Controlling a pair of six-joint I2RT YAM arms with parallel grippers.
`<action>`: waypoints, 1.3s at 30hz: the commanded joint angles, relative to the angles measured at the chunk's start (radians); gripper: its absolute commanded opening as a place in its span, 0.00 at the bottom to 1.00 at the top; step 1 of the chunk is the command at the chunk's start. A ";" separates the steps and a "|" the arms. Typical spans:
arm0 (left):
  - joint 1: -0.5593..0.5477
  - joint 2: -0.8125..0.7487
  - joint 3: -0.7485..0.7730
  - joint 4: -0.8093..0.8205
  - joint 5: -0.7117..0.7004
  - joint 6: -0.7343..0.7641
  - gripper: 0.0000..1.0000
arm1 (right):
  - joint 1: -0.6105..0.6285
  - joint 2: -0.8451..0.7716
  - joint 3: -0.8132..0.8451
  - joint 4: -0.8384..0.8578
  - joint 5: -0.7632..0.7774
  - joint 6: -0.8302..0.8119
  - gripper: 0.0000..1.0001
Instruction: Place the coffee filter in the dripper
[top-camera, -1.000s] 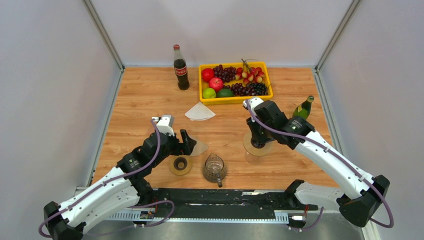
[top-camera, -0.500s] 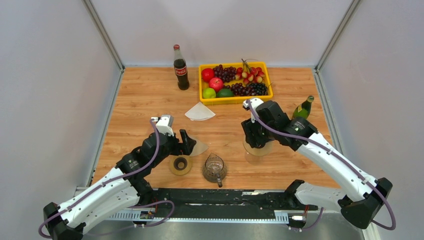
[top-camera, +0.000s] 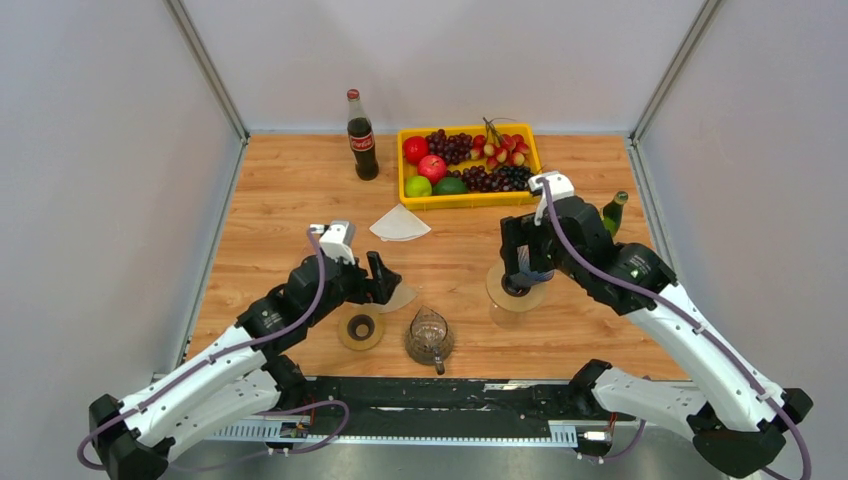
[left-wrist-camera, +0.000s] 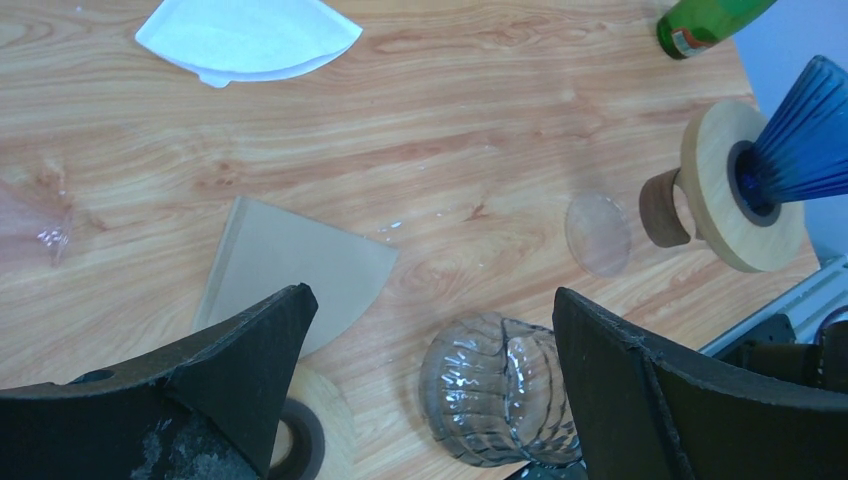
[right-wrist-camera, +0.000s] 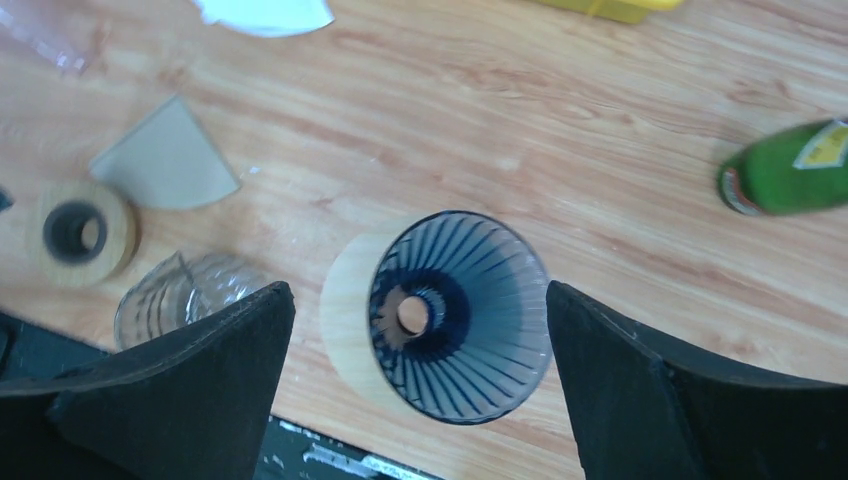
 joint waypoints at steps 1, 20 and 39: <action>-0.003 0.057 0.090 0.063 0.050 0.033 1.00 | -0.087 -0.013 0.038 0.008 0.146 0.156 1.00; -0.003 0.168 0.098 0.166 0.171 0.049 1.00 | -0.550 -0.038 -0.187 0.010 -0.452 0.229 0.72; -0.003 0.252 0.146 0.230 0.227 0.040 1.00 | -0.551 -0.070 -0.229 0.076 -0.645 0.121 0.40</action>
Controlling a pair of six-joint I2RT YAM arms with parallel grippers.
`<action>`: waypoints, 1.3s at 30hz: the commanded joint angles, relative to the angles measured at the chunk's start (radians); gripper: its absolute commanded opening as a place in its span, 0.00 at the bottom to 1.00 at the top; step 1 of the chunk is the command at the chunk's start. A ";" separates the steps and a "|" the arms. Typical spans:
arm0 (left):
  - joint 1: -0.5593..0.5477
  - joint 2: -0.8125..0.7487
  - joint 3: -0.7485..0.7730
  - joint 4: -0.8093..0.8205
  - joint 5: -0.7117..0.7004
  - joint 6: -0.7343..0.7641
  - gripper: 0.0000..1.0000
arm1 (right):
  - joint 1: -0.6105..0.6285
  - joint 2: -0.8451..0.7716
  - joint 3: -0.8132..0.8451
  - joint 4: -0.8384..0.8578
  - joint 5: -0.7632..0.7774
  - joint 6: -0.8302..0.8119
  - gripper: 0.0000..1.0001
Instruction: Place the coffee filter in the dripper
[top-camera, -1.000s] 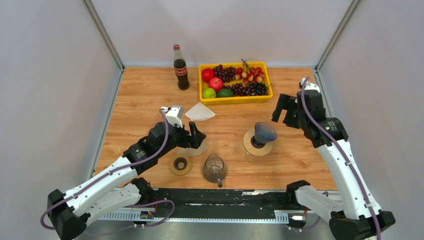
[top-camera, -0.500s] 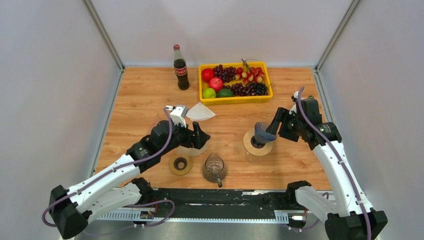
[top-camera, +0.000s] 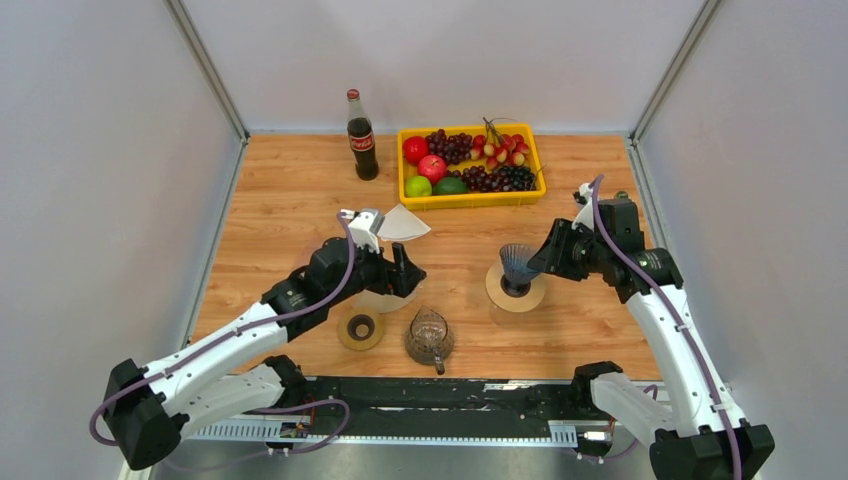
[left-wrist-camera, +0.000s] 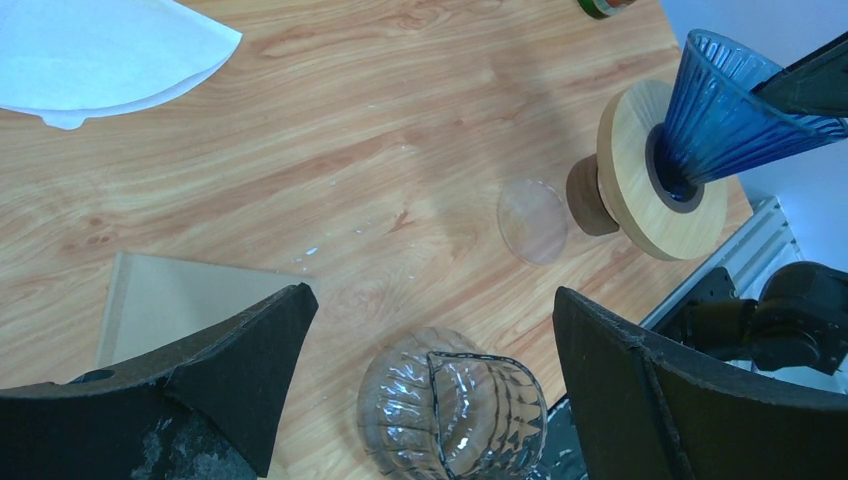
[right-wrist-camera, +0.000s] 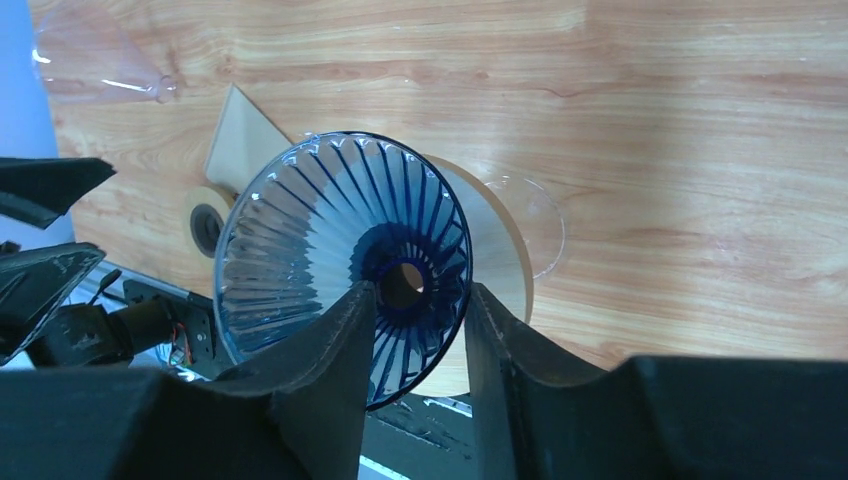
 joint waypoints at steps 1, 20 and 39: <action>-0.003 0.034 0.073 0.072 0.064 0.009 1.00 | -0.005 -0.033 0.001 0.047 -0.074 -0.044 0.39; -0.012 0.454 0.350 0.274 0.455 -0.098 1.00 | -0.004 -0.083 -0.047 0.049 -0.069 -0.111 0.22; -0.120 0.643 0.557 0.150 0.349 -0.062 0.77 | -0.004 -0.139 -0.114 0.122 -0.133 -0.165 0.13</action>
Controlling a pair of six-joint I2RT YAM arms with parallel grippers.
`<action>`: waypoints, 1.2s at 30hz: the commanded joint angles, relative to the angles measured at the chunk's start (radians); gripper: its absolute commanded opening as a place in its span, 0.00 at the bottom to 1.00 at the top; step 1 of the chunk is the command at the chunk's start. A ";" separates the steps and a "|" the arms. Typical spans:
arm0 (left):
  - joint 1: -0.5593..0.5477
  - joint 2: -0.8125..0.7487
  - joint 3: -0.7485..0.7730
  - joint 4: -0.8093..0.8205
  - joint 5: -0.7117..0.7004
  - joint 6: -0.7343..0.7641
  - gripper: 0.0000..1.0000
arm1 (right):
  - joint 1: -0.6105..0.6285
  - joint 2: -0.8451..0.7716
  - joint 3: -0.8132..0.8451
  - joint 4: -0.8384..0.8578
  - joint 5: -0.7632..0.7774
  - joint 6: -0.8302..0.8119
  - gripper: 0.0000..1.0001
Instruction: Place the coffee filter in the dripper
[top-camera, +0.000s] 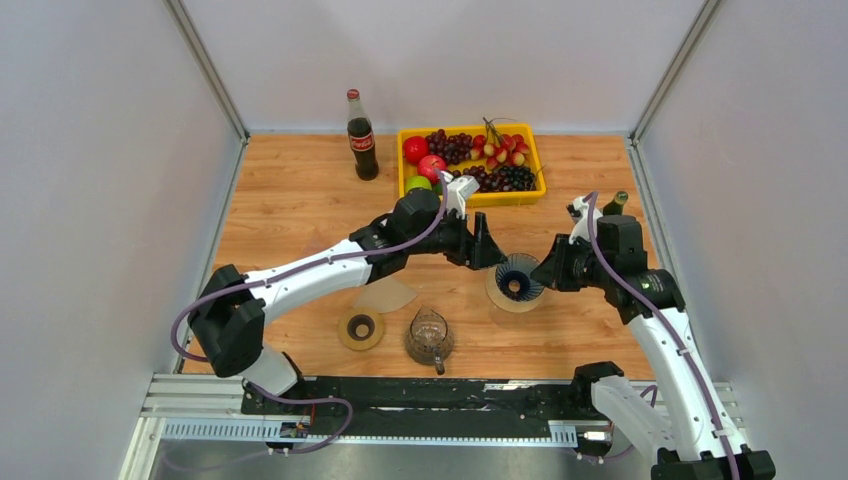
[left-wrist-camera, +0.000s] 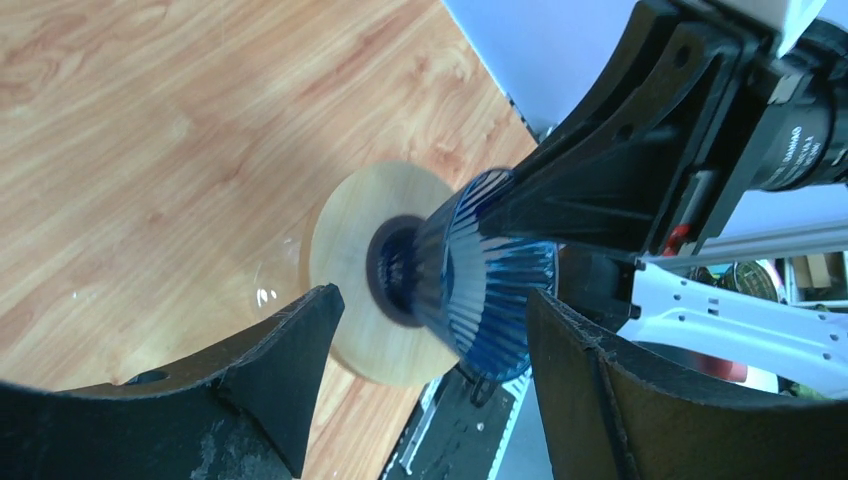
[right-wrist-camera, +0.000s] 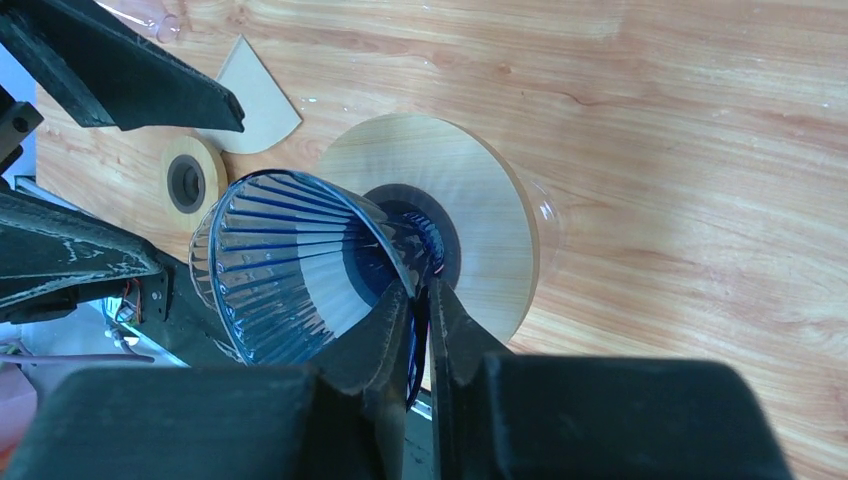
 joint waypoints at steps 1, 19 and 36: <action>-0.039 0.033 0.104 -0.079 -0.069 0.056 0.75 | -0.004 -0.019 0.001 0.066 -0.054 -0.019 0.12; -0.111 0.145 0.223 -0.292 -0.170 0.148 0.38 | -0.002 0.004 -0.007 0.048 -0.003 0.034 0.08; -0.144 0.221 0.206 -0.404 -0.278 0.102 0.04 | -0.002 0.047 -0.069 -0.064 0.075 0.066 0.00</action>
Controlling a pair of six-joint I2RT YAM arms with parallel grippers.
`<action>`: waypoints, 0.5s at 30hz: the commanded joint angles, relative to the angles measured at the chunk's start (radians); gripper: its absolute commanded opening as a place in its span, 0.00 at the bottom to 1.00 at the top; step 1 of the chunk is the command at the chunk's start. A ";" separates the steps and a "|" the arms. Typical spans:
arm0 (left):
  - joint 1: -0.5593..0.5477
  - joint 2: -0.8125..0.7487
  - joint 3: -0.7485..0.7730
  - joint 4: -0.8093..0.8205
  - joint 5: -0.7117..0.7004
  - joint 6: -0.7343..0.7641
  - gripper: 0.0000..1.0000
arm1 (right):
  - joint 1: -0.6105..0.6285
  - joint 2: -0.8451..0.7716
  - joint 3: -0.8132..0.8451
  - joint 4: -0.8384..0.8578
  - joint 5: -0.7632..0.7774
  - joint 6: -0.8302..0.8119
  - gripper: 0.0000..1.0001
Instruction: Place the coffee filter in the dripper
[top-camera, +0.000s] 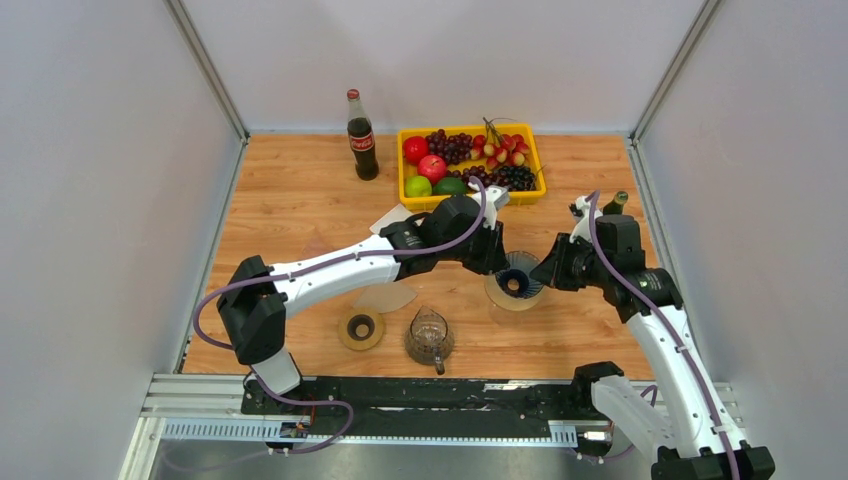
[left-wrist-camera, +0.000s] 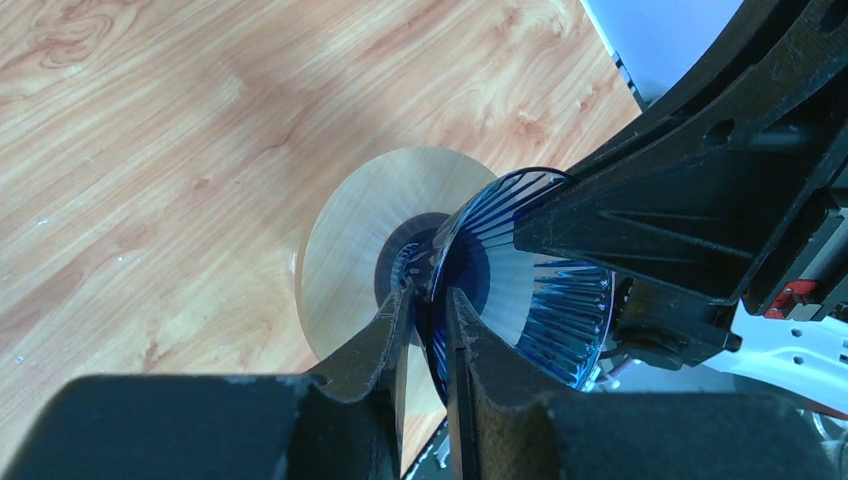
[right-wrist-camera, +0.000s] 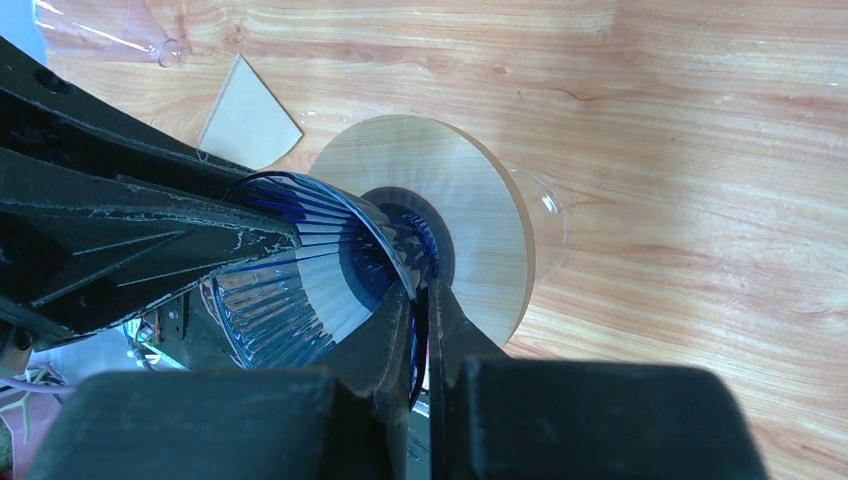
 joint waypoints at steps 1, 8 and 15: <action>-0.013 0.074 -0.058 -0.099 -0.046 -0.010 0.03 | -0.004 0.026 -0.071 -0.079 0.066 0.017 0.00; -0.013 0.104 -0.084 -0.148 -0.074 -0.038 0.00 | -0.004 0.041 -0.150 -0.098 0.093 0.042 0.00; -0.014 0.113 -0.200 -0.106 -0.063 -0.101 0.00 | -0.003 0.040 -0.172 -0.119 0.120 0.058 0.00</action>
